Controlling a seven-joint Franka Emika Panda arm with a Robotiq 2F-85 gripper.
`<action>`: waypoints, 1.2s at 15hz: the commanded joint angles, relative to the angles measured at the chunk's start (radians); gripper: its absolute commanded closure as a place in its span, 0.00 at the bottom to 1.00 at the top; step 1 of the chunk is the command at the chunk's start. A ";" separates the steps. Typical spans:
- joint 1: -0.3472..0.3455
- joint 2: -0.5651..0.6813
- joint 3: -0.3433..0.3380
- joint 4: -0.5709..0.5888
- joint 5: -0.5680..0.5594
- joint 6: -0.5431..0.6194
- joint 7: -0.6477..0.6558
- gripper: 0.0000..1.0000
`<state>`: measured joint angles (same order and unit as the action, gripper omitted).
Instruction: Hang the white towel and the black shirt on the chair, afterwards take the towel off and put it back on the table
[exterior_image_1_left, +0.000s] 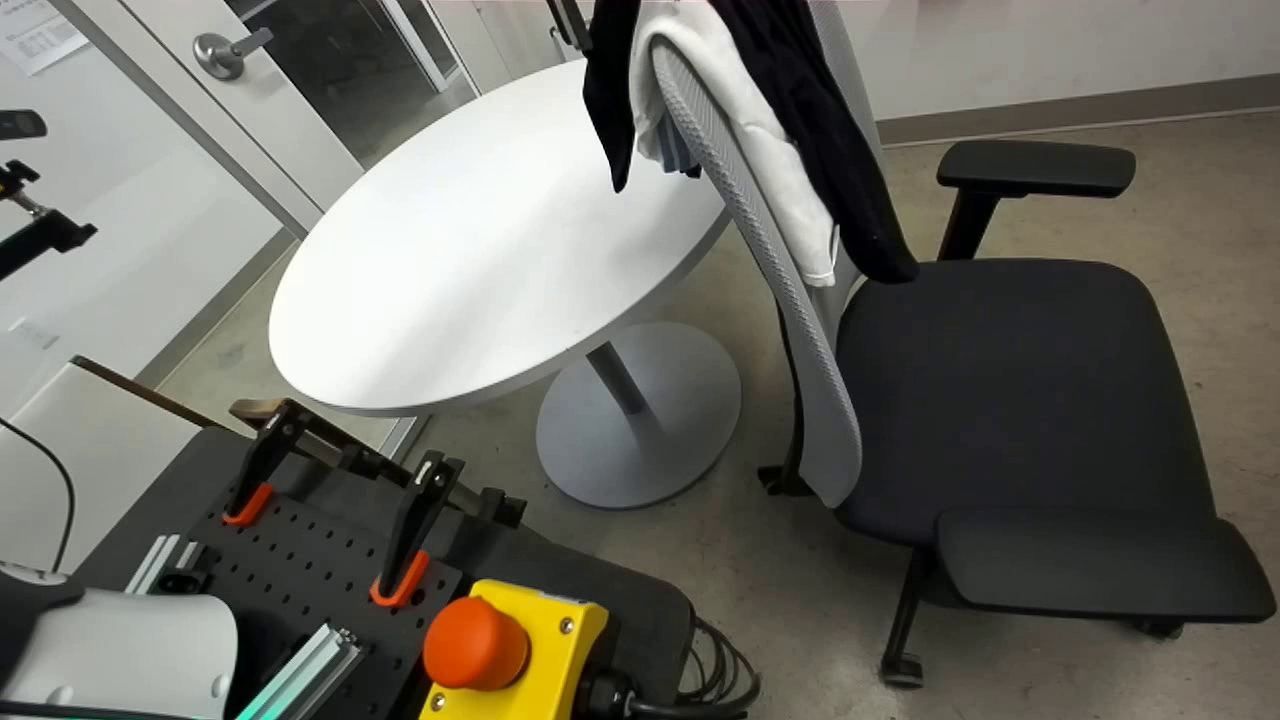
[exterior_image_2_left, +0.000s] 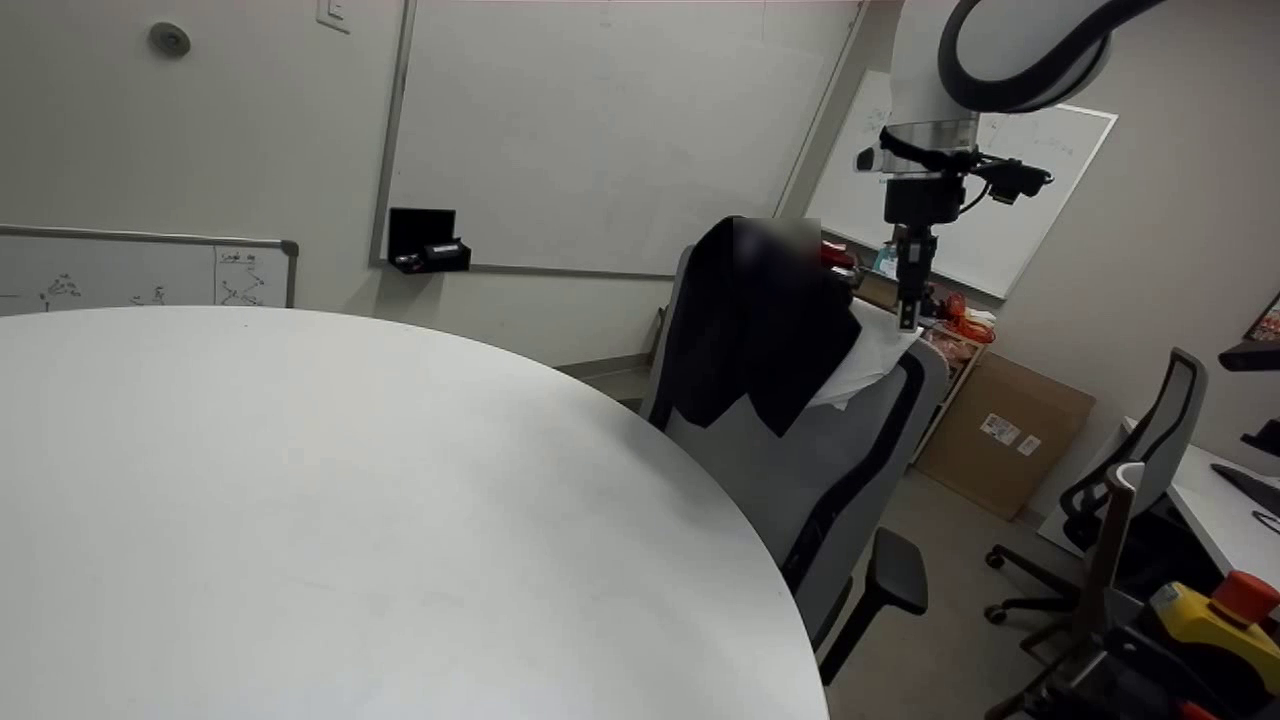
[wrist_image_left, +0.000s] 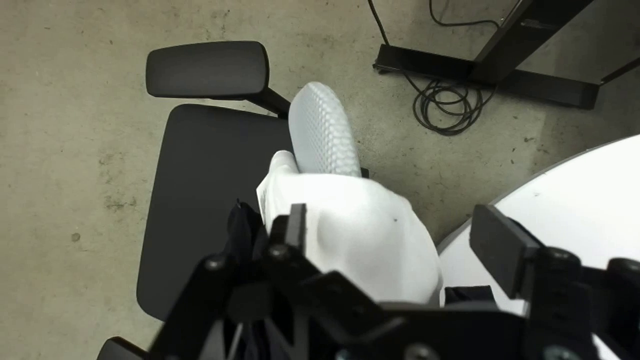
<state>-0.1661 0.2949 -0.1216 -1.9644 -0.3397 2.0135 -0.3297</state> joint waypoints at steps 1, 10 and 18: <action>0.010 0.010 -0.005 0.008 -0.026 -0.004 0.025 0.37; 0.009 0.022 -0.009 0.009 -0.051 0.010 0.043 1.00; 0.000 -0.006 -0.003 0.013 -0.015 -0.002 0.023 0.99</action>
<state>-0.1659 0.3048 -0.1278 -1.9535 -0.3797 2.0178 -0.3082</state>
